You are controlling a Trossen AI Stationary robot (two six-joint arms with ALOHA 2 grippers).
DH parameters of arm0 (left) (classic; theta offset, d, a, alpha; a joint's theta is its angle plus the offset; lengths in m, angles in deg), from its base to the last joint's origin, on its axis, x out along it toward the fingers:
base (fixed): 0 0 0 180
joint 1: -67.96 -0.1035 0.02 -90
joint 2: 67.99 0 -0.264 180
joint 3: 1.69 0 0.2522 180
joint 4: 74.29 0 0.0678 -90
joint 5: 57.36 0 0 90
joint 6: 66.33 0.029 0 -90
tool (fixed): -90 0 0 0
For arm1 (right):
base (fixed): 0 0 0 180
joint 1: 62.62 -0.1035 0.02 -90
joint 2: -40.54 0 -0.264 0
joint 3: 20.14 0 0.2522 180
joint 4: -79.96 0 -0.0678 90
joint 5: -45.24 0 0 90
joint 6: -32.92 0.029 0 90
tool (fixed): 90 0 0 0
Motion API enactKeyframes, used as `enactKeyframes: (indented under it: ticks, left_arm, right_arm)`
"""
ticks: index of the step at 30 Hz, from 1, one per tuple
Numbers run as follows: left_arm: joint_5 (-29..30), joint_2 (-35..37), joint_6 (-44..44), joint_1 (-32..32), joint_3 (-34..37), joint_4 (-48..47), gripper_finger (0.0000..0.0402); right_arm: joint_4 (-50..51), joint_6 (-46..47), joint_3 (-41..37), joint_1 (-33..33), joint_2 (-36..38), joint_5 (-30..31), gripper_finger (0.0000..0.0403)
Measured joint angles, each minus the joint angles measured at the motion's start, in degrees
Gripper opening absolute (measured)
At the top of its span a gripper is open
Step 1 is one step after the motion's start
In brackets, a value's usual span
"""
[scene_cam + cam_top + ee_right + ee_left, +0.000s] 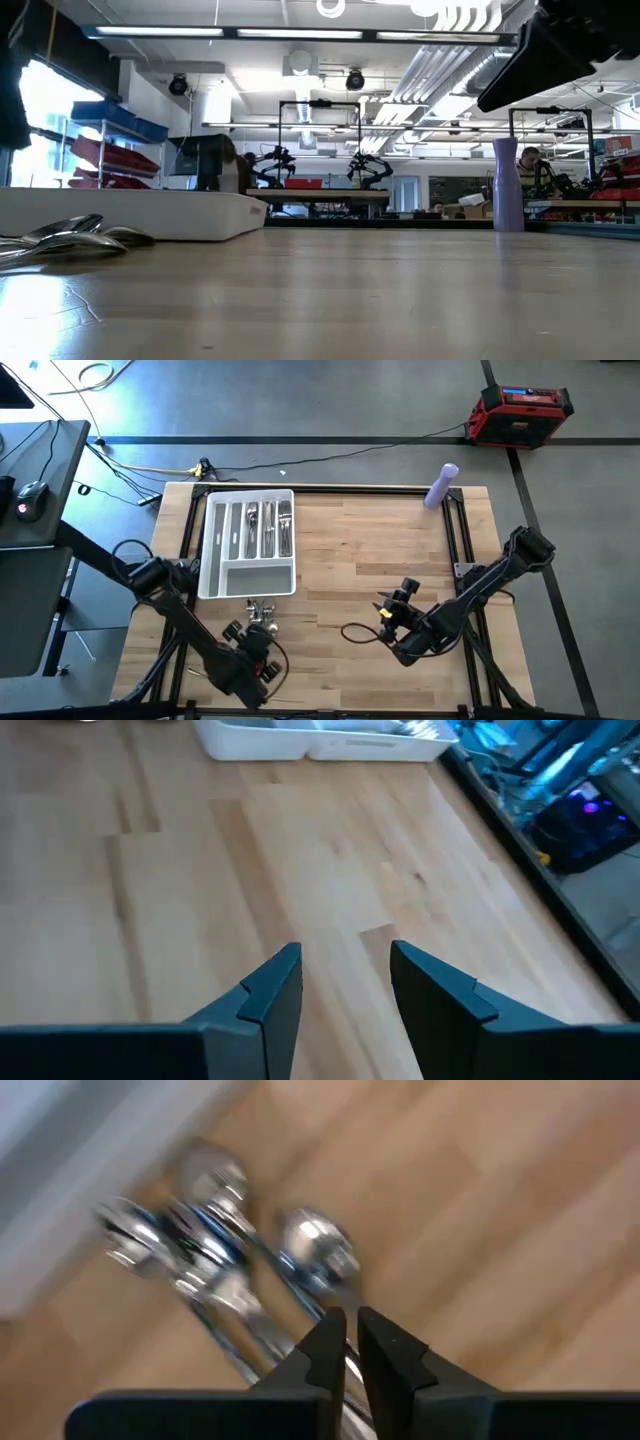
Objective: Sort silverware
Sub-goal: Put the spoon in the silverware tray
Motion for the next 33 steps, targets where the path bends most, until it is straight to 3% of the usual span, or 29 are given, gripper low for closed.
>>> enactKeyframes:
  ticks: [7, 13, 33]
  left_arm:
    - [-6.8, -2.9, 4.4, -2.8, 0.0, 5.1, 0.0088]
    - [-8.1, -2.9, 5.3, -5.4, 0.6, 5.1, 0.0148]
    - [-14.8, -2.8, 8.1, -10.8, 0.6, 4.1, 0.0175]
  right_arm:
    - [-0.1, -0.4, 0.0, -1.5, 0.0, 1.2, 0.0138]
    - [0.5, -1.5, 0.0, -1.3, 0.0, 1.5, 0.0138]
    - [0.4, -1.4, 0.0, -1.4, 0.0, 0.8, 0.0138]
